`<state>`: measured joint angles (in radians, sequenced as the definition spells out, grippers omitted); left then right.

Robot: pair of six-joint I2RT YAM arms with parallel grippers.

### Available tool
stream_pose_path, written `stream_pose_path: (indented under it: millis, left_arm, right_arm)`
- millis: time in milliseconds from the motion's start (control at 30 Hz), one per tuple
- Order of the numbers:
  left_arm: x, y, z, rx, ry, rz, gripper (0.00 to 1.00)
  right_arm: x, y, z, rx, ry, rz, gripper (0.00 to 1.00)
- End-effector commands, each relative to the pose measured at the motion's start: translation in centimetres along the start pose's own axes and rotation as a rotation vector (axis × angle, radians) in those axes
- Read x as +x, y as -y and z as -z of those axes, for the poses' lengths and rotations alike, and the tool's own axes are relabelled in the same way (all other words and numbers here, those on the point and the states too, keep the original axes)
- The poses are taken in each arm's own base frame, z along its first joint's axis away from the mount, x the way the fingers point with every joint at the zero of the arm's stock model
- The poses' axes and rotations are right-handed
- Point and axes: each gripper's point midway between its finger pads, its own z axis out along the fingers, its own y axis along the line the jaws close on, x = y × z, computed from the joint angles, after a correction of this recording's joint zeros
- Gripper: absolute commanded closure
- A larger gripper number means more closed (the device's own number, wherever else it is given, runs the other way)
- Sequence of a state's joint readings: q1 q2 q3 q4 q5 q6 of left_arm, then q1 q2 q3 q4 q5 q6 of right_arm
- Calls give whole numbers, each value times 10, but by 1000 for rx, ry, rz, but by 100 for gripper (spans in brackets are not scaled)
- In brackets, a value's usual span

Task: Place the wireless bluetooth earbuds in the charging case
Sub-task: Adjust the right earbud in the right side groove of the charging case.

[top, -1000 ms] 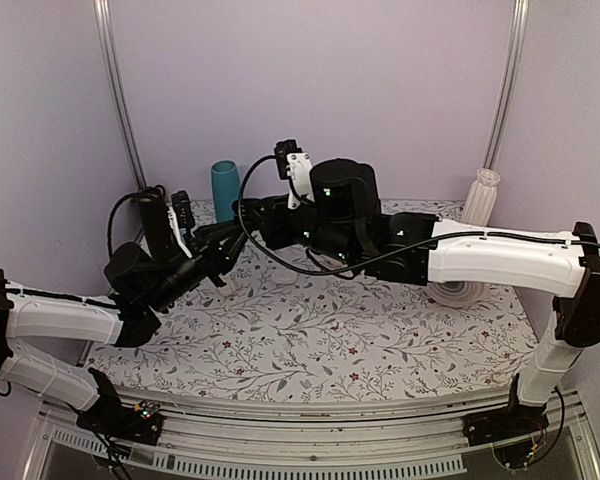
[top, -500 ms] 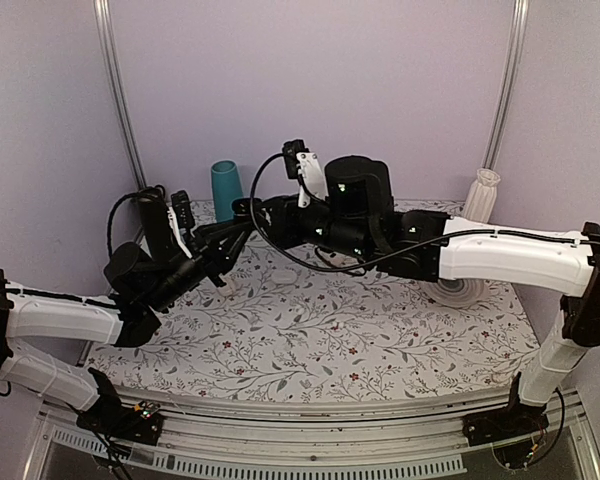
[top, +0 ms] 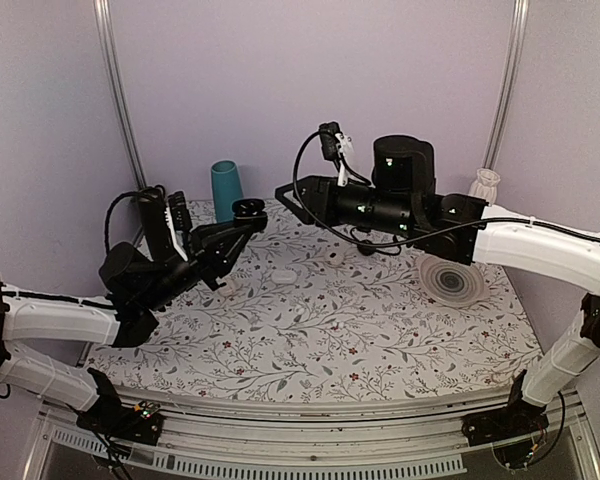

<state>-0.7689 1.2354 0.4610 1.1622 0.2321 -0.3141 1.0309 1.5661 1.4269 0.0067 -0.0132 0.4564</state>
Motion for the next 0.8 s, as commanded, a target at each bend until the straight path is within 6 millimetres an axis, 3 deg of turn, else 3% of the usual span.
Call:
stream_pose_path:
  millis: [0, 333, 767]
  left_arm:
    - [-8, 16, 6, 95, 11, -21, 100]
    - [-5, 26, 13, 179, -18, -9, 100]
    - [-2, 30, 13, 209, -27, -10, 100]
  right_arm:
    - [-2, -13, 7, -100, -54, 15, 50]
    - [8, -40, -3, -253, -146, 11, 31]
    - [18, -31, -17, -225, -177, -106, 28]
